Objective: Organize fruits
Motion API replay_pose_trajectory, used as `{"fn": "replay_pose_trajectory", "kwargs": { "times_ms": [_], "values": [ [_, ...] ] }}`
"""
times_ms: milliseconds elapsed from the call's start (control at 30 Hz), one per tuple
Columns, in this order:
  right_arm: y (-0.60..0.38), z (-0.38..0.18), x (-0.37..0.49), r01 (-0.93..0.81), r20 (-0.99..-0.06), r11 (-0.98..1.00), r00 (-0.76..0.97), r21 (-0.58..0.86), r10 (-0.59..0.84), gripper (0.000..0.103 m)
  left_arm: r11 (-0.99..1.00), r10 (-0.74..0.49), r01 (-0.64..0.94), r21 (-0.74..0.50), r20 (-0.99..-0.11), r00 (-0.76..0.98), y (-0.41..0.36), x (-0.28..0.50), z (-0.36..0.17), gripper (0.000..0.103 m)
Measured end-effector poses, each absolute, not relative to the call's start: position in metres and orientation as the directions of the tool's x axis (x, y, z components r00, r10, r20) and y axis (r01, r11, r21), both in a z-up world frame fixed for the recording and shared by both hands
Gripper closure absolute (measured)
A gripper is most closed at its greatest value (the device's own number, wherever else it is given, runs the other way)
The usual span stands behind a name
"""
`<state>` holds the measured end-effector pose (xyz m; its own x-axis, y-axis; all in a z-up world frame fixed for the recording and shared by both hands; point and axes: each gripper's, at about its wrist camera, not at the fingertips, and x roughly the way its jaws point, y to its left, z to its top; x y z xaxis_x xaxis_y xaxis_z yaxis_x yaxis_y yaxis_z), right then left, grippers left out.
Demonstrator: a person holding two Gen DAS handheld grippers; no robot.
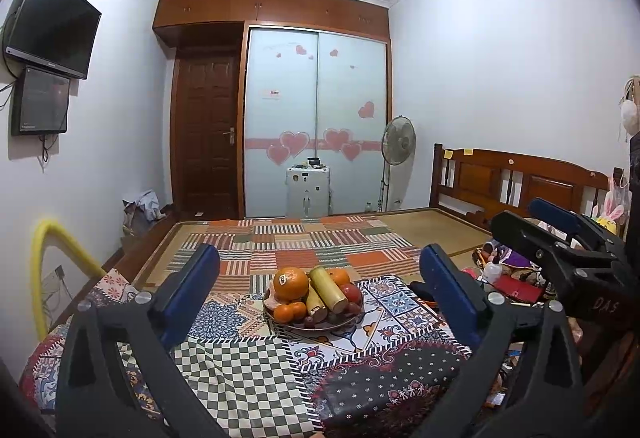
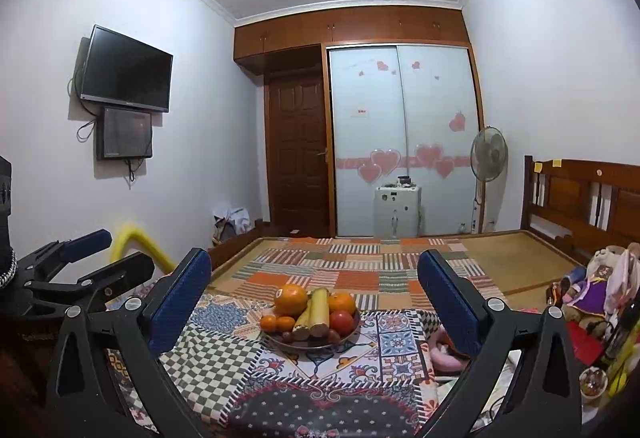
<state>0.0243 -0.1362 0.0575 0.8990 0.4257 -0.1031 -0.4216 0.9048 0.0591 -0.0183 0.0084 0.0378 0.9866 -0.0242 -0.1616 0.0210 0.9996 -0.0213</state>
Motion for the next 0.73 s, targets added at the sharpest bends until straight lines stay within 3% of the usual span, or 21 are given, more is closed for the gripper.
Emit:
{"fn": "replay_pose_trajectory", "kwargs": {
  "times_ms": [733],
  "values": [
    [-0.1345, 0.0582, 0.0217, -0.414, -0.1, 0.909, 0.903, 0.053, 0.417, 0.0, 0.999, -0.049, 0.044, -0.03, -0.164, 0.985, 0.0053, -0.0243, 0.038, 0.001]
  ]
}}
